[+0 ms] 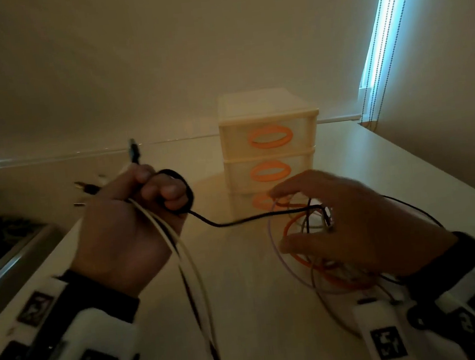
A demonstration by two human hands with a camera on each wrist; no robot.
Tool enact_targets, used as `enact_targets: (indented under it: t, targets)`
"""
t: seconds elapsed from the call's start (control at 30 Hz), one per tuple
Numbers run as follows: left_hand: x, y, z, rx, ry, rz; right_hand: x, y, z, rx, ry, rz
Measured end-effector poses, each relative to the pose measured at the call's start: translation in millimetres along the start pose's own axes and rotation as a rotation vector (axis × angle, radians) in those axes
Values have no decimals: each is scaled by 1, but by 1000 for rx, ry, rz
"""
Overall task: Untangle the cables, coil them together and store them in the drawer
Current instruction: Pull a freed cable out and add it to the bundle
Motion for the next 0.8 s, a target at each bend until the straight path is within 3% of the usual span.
enact_targets:
  t: [0.07, 0.13, 0.23, 0.3, 0.4, 0.5, 0.57, 0.67, 0.73, 0.8]
  targets:
    - [-7, -18, 19, -23, -53, -14, 8, -18, 24, 49, -46, -58]
    - [-9, -29, 24, -25, -79, -70, 11, -33, 49, 67, -181, -87]
    - [-7, -23, 10, -50, -14, -94, 2, -43, 54, 187, -335, -90]
    - [-5, -12, 0, -101, 16, -88, -2, -38, 45, 302, -353, -35]
    - [-4, -2, 1, -115, -27, -106, 5, -8, 35, 238, -256, 131]
    - [-17, -24, 40, -107, -312, -281, 11, 21, 19, 198, -44, 286]
    - [-32, -52, 54, 53, -450, -392, 9, 28, 6, 239, 126, 316]
    - [-48, -93, 60, 242, -548, -552, 5, 8, -7, 209, 310, 166]
    - [-43, -95, 54, 230, -471, -533, 3, -12, -8, 262, 341, 10]
    - [-34, -84, 45, 183, -363, -464, 4, -30, -2, 232, 267, -124]
Point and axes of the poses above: each hand's wrist, its own x-axis towards the middle knuckle, its own z-axis out of the palm, y = z × x, the point moved 10 cm from there along x, towards the middle knuckle, and after that the axes turned 7 degrees about -y, right-handed, at the moved point
